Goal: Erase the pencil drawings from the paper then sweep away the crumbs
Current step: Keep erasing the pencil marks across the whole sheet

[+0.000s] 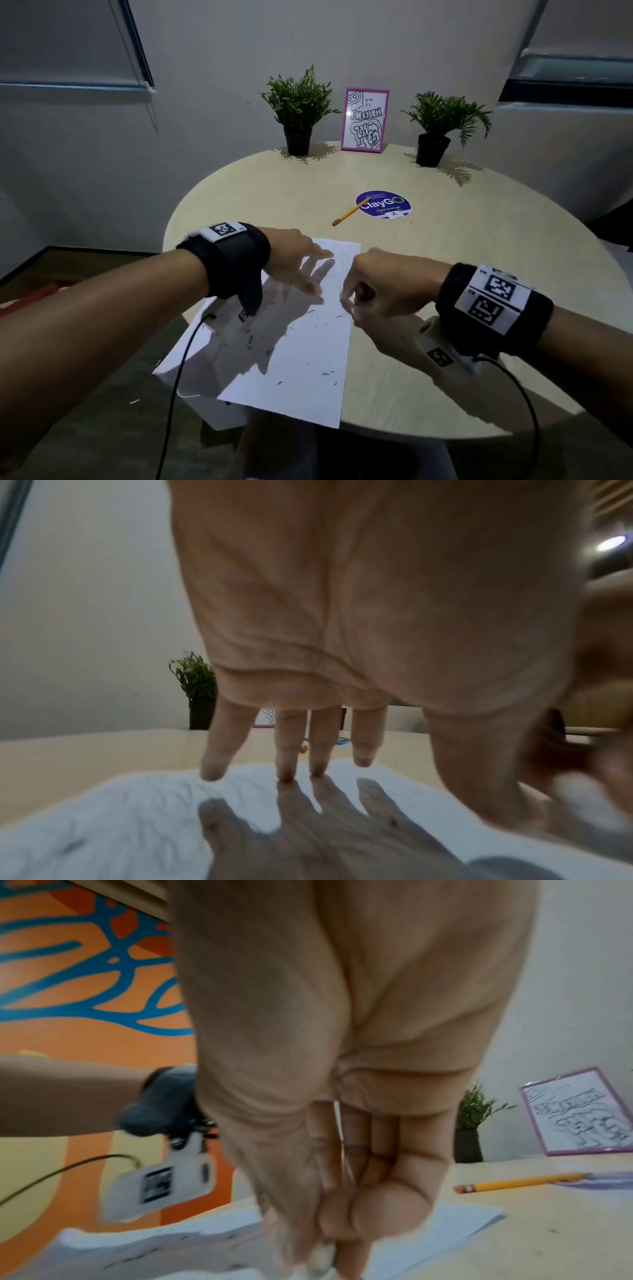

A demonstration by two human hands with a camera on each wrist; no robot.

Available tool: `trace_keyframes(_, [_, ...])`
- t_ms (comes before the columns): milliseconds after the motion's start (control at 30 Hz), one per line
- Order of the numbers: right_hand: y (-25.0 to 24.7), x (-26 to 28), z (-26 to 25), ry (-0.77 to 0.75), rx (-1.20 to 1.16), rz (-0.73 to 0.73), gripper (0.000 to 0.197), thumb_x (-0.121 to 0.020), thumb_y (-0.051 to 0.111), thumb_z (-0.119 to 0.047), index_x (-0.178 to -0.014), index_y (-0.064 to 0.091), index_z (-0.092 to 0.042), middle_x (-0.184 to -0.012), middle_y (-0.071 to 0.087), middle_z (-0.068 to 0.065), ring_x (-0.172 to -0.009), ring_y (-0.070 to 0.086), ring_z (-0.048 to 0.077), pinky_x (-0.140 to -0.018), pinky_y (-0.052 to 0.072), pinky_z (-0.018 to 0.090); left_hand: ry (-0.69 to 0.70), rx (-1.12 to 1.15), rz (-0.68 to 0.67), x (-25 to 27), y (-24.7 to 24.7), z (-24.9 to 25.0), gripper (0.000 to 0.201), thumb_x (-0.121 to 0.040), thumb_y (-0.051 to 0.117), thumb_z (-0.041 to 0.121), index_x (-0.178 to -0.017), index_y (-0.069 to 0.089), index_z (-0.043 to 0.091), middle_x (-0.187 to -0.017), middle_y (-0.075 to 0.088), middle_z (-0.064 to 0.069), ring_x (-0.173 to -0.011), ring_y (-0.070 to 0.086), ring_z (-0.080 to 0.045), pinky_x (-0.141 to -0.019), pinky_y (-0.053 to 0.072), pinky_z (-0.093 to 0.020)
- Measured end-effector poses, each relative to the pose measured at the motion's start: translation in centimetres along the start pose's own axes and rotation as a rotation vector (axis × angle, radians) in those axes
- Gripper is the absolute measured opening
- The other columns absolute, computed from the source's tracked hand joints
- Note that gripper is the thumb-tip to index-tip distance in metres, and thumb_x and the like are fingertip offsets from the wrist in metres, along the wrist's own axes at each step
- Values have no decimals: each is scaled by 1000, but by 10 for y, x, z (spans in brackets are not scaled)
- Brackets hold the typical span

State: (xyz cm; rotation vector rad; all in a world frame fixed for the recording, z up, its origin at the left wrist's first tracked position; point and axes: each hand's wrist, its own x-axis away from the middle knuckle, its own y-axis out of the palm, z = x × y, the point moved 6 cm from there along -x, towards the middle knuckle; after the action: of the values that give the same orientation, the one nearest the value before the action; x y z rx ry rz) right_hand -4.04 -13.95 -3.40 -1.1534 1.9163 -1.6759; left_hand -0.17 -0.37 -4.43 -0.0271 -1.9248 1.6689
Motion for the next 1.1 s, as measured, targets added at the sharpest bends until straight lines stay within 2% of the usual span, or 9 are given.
trace_keyframes(67, [-19, -6, 17, 50, -16, 208, 8, -83, 76, -23, -89, 77, -19, -70, 66, -11, -60, 56, -2, -62, 43, 20, -3, 85, 20, -5, 5, 12, 77, -84, 55, 73, -148, 36, 35, -129, 54, 5, -120, 50, -23, -96, 42, -36])
trace_keyframes(167, [-41, -14, 44, 134, -78, 365, 11, -79, 83, -20, -86, 78, -12, -75, 72, -5, -66, 62, 1, -59, 43, 17, -29, 159, 31, -9, 14, 22, 97, -71, 53, 87, -150, 30, 36, -127, 46, 3, -121, 47, -23, -99, 45, -46])
trace_keyframes(333, [-27, -29, 45, 133, -35, 261, 10, -78, 85, -20, -84, 78, -16, -76, 74, -5, -69, 65, 4, -59, 45, 15, -56, 193, 13, -14, 18, 26, 101, -64, 71, 78, -148, 27, 41, -113, 37, 1, -113, 50, -26, -92, 49, -47])
trace_keyframes(500, [-22, -35, 39, 111, -25, 270, 8, -77, 84, -18, -82, 78, -16, -74, 73, -4, -63, 60, 1, -58, 41, 15, -50, 168, -66, -14, 8, 27, 94, -62, 75, 76, -141, 32, 49, -130, 41, 4, -117, 50, -22, -100, 46, -46])
trace_keyframes(667, [-17, -33, 25, 34, -13, 223, 7, -76, 83, -20, -79, 78, -16, -72, 73, -5, -63, 60, 2, -59, 44, 16, -45, 321, 37, -23, 16, 32, 85, -70, 74, 72, -136, 38, 31, -131, 48, 2, -114, 54, -21, -104, 45, -46])
trace_keyframes(767, [-20, -36, 35, 71, -32, 227, 11, -74, 86, -24, -77, 79, -16, -68, 71, -5, -59, 59, 3, -54, 39, 12, -19, 174, -46, -22, 21, 31, 93, -71, 65, 78, -149, 28, 44, -163, 11, 9, -149, 17, -32, -116, 29, -56])
trace_keyframes(900, [-23, -36, 43, 128, -41, 239, 9, -75, 85, -22, -74, 77, -17, -66, 71, -4, -62, 62, 9, -60, 50, 29, 25, 43, -135, -21, 18, 23, 102, -73, 64, 77, -151, 3, 56, -163, -18, 17, -153, -7, -27, -119, 17, -58])
trace_keyframes(1000, [-18, -34, 27, 89, 31, 258, 7, -75, 81, -18, -75, 75, -15, -72, 71, -1, -68, 61, 16, -68, 55, 37, 33, 63, -152, -17, 13, 26, 83, -74, 69, 72, -145, 27, 54, -164, 8, 12, -153, 7, -26, -118, 23, -55])
trace_keyframes(1100, [-6, -28, -1, -21, 43, 209, 21, -74, 77, -13, -66, 60, -22, -79, 69, -2, -69, 58, 17, -63, 50, 32, -8, 110, -162, -15, 12, 27, 47, -72, 75, 67, -109, 49, 52, -133, 57, 7, -137, 43, -22, -109, 38, -40])
